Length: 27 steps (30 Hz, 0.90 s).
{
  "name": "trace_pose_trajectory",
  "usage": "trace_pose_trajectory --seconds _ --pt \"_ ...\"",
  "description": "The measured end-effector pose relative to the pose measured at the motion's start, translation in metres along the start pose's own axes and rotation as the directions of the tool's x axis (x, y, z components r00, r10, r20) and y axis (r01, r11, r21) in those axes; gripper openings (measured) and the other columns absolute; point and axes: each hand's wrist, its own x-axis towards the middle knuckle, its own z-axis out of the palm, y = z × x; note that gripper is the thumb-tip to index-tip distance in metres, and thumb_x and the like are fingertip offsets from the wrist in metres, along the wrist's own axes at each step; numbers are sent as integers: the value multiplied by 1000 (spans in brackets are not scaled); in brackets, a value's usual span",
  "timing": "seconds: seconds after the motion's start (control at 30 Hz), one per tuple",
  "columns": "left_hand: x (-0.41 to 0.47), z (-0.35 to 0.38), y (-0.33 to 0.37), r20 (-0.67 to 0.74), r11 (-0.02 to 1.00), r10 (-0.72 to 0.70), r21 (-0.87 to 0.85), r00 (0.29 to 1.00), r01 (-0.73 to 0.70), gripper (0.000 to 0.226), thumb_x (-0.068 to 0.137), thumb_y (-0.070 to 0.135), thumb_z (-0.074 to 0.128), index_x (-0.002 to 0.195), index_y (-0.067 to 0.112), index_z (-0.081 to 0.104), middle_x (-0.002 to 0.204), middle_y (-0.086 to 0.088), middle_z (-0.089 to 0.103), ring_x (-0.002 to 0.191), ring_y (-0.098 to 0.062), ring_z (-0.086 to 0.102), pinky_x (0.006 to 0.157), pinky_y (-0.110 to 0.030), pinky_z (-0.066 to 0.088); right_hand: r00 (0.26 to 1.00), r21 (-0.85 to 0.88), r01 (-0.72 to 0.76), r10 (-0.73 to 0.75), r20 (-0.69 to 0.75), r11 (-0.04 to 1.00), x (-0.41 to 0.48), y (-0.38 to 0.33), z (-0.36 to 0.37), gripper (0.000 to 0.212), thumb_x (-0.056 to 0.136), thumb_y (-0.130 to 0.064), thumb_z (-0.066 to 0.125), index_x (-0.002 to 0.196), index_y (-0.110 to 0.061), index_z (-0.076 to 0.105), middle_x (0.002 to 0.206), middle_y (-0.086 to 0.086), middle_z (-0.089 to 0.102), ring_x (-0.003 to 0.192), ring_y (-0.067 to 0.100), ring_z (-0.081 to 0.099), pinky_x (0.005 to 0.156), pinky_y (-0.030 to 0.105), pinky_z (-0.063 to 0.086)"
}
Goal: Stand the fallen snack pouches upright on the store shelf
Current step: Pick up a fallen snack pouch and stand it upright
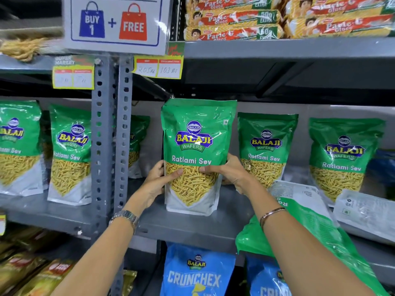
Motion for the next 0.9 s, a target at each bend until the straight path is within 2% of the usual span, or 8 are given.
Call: trace_pose_trajectory --seconds 0.07,0.2,0.33,0.4,0.53,0.7,0.77,0.9 --pt "-9 -1 4 4 1000 6 13 1000 -6 48 57 30 78 99 28 56 105 8 70 85 -4 69 59 -24 56 1000 0 3 -3 -13 1000 -8 -4 3 57 56 -11 88 107 -15 63 110 4 70 100 17 64 87 33 52" --pt "-25 -2 14 -14 999 -24 46 1000 25 59 53 37 86 102 33 55 110 9 67 104 -15 62 94 -52 42 1000 -4 5 -5 -25 1000 -22 -10 6 61 54 -14 89 108 -15 62 112 5 69 104 20 63 92 35 50" --pt "-38 -3 22 -5 996 -45 72 999 45 67 46 42 87 103 36 54 114 7 64 108 -20 57 100 -61 33 1000 -11 -2 2 -7 1000 -32 -16 8 66 54 -15 89 113 -12 60 114 5 68 106 20 62 95 37 49" --pt "-42 -4 24 1 996 -41 75 999 41 74 39 46 88 104 36 54 115 6 64 108 -21 57 100 -62 34 1000 -8 1 -1 -8 1000 -36 -18 10 68 54 -15 89 115 -11 60 114 6 68 106 21 62 95 38 49" --pt "-44 -3 23 -14 997 -36 71 999 37 58 56 38 81 106 34 53 117 4 63 110 -22 56 100 -62 33 1000 8 5 -5 -31 1000 -40 -18 12 65 55 -15 88 114 -12 59 115 6 68 105 20 62 94 39 50" --pt "-42 0 19 -33 999 22 43 999 -20 55 58 36 76 107 29 52 114 4 64 104 -13 60 85 -39 50 997 22 47 -46 -61 999 -40 -12 15 53 56 -18 88 100 -23 59 115 4 67 105 20 62 91 34 50" --pt "-42 0 16 -41 998 47 53 998 -45 60 58 36 75 112 26 51 115 3 63 104 -13 59 92 -42 48 995 13 71 -71 -66 997 -40 -10 15 51 56 -21 88 96 -28 58 112 1 67 105 19 61 88 31 50" --pt "-46 9 11 -82 992 118 50 990 -114 64 60 36 72 118 23 47 120 -2 60 116 -22 55 91 -34 49 991 -100 119 -124 -52 988 -43 -9 10 67 56 -30 88 113 -20 55 117 1 65 106 16 61 92 32 49"
